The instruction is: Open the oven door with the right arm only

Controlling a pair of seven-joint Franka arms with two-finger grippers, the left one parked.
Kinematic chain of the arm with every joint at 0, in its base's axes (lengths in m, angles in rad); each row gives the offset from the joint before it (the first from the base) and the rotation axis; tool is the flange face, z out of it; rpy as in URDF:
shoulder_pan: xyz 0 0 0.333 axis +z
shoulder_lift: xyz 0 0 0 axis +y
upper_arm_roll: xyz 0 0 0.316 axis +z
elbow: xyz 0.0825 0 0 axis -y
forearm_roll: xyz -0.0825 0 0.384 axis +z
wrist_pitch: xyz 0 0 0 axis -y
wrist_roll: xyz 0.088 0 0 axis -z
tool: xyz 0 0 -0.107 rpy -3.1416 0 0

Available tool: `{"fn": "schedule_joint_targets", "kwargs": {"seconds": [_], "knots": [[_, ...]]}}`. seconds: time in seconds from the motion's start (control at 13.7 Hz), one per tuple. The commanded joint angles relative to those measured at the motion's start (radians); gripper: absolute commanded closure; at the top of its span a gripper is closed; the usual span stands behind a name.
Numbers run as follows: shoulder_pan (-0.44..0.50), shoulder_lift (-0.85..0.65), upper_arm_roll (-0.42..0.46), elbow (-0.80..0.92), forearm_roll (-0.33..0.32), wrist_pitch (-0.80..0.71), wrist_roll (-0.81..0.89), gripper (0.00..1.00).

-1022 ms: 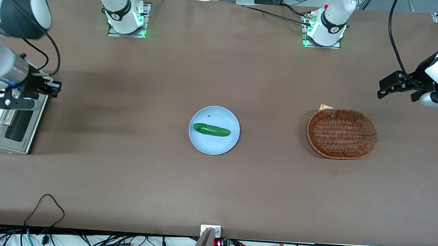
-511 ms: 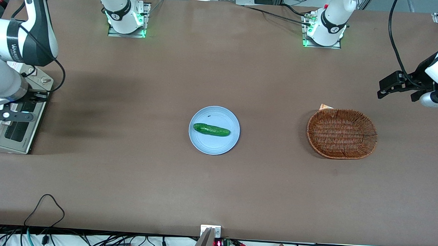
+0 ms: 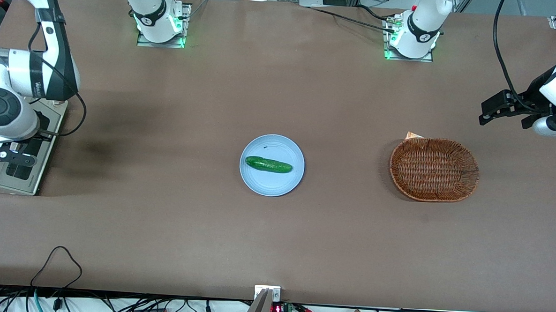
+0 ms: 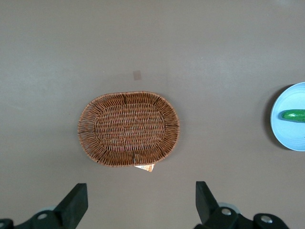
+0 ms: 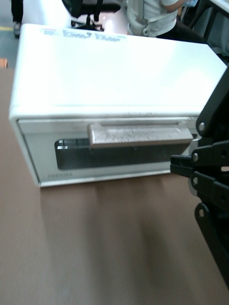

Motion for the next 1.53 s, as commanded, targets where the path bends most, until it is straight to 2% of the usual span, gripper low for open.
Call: {"fn": "schedule_joint_targets", "kwargs": {"seconds": [0.0,0.22,0.44,0.73,1.02,1.46], "knots": [[-0.013,-0.012,-0.013,-0.054,-0.094,0.035,0.058,1.0],[-0.016,0.002,-0.024,-0.056,-0.148,0.043,0.073,1.0],[-0.036,0.022,-0.045,-0.056,-0.16,0.089,0.073,1.0],[-0.038,0.029,-0.067,-0.071,-0.16,0.147,0.073,1.0],[-0.039,0.054,-0.065,-0.077,-0.159,0.167,0.072,1.0],[-0.038,0.074,-0.055,-0.122,-0.148,0.276,0.073,1.0]]}}
